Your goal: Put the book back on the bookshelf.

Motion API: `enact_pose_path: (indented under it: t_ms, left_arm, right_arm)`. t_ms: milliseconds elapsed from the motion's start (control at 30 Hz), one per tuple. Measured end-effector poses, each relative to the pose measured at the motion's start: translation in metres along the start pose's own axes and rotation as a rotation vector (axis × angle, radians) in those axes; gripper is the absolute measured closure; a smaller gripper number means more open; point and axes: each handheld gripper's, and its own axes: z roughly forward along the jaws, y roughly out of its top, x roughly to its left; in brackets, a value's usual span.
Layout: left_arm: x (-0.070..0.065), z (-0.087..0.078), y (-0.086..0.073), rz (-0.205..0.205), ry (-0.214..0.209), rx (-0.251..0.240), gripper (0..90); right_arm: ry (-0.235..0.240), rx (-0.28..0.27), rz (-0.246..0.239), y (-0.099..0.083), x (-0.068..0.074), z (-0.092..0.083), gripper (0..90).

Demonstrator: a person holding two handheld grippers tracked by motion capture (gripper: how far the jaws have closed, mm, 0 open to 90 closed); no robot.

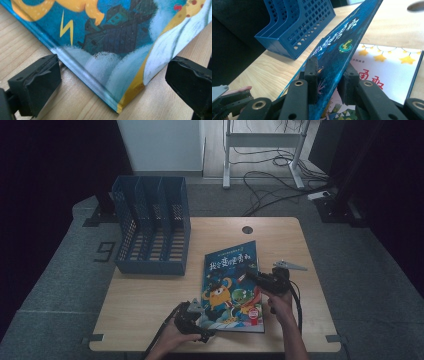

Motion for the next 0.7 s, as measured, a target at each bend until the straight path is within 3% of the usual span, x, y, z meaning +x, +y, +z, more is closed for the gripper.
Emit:
enact_pose_path:
  t_ms: [100,133,333,700]
  left_arm:
    - [0.000,0.000,0.000,-0.007,-0.001,-0.003,0.0]
    - [0.000,0.000,0.000,-0.007,-0.004,-0.005,0.0]
    - [-0.001,0.001,0.000,-0.008,-0.002,-0.011,0.0]
    - [-0.001,0.002,0.000,-0.022,0.014,-0.024,0.0]
  right_arm:
    - [-0.011,-0.011,-0.033,0.003,0.007,-0.003,70.8]
    - [-0.014,-0.027,-0.072,0.005,0.013,-0.007,70.7]
    - [0.008,-0.079,-0.171,0.010,0.030,-0.018,71.0]
    - [0.008,-0.111,-0.221,0.012,0.036,-0.024,71.2]
